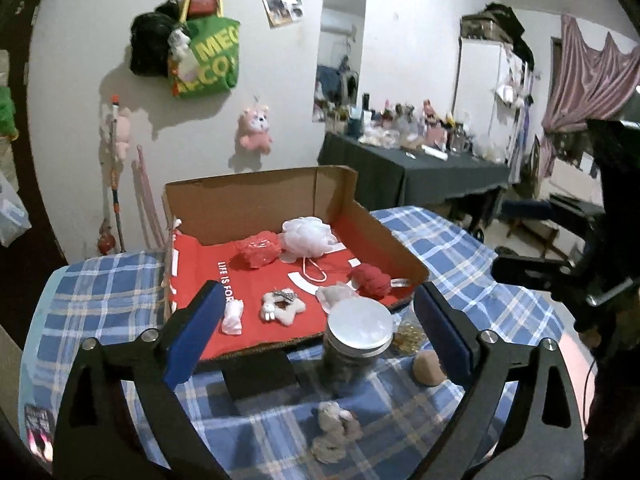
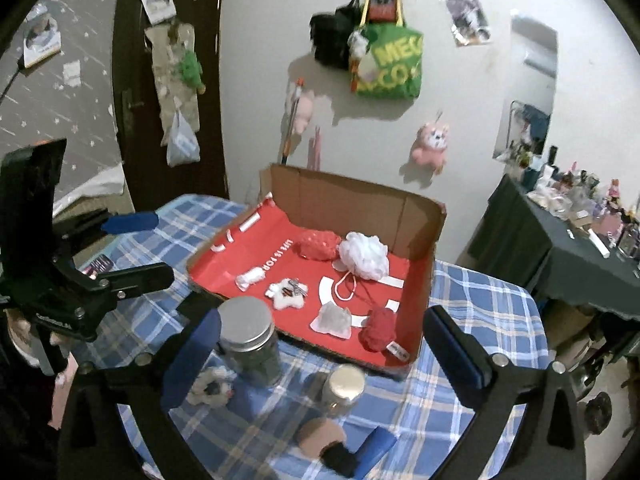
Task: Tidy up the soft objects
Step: 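Withdraw both open tools from the box back over the table, then move the left tool toward the white crocheted scrunchie while the right tool approaches the black pom-pom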
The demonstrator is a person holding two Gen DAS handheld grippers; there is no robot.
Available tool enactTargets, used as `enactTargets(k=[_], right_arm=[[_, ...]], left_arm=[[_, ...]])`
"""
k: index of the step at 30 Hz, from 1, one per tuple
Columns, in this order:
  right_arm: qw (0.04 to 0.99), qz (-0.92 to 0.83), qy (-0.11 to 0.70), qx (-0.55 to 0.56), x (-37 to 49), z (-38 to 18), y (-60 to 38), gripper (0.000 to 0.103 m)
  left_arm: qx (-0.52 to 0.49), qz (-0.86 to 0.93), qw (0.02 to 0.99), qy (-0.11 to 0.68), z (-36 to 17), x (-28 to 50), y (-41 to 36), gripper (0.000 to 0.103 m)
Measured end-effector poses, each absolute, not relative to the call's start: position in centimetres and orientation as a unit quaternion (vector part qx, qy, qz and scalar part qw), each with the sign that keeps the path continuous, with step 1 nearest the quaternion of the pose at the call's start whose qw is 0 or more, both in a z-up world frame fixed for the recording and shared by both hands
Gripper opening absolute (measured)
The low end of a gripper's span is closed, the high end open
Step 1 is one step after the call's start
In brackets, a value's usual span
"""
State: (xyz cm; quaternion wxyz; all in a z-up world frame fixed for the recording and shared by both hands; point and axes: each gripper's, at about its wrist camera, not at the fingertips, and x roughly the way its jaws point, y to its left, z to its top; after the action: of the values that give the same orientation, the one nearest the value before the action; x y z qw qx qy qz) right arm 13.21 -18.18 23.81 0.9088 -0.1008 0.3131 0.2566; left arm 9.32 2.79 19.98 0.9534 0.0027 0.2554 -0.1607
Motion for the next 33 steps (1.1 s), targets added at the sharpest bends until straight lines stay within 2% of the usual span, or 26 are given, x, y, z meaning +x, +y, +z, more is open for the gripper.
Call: enactTargets(k=[12,18,25,33], right_arm=[[0.956,0.177,0.221,-0.081,3.3,21.7,-19.9,0.103],[0.967,0.138,0.201,-0.07,0.5,19.0,-20.4,0.103],[0.973,0.098,0.201,-0.06,-0.5,14.8,-20.9,0.103],[0.964,0.095,0.245,-0.044,0.2,10.7,-21.5,0.103]], left_arm=[[-0.001,-0.111,0.974,0.2,16.9,2.4,1.6,0.097],[-0.003,-0.106,0.97,0.219,14.0,1.7,0.9,0.097],[-0.004,-0.105,0.962,0.254,10.3,1.7,0.2,0.097],[-0.006,-0.098,0.952,0.29,7.5,2.3,0.1,0.097]])
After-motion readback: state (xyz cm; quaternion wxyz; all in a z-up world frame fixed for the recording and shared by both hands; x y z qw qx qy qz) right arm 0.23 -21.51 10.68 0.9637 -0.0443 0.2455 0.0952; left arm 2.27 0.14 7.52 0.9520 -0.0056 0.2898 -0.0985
